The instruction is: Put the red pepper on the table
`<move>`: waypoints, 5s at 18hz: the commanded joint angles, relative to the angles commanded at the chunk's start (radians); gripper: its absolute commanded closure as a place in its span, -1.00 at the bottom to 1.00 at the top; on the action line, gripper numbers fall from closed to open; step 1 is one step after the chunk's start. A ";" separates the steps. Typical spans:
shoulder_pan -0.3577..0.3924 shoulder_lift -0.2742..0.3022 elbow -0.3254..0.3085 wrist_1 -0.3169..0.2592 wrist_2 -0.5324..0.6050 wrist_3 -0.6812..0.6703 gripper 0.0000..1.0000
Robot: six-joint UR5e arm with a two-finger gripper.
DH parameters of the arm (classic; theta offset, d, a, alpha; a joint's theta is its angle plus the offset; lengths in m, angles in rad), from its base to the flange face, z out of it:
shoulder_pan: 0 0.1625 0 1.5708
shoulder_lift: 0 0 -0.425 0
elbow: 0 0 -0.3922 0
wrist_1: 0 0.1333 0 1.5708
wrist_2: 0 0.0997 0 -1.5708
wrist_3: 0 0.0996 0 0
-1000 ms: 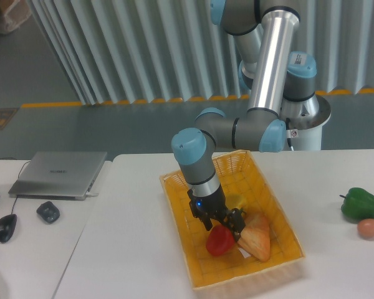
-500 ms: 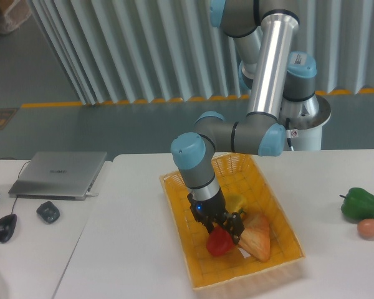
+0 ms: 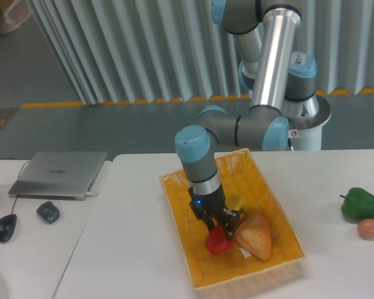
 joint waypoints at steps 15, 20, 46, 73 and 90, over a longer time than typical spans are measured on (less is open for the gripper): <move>0.207 0.141 0.017 -0.170 -0.046 0.483 0.28; 0.305 0.137 0.021 -0.160 -0.031 0.610 0.28; 0.667 0.060 -0.003 -0.014 0.032 1.422 0.26; 0.669 0.029 -0.106 0.012 0.012 1.496 0.01; 0.623 0.072 -0.083 0.015 -0.154 1.270 -1.00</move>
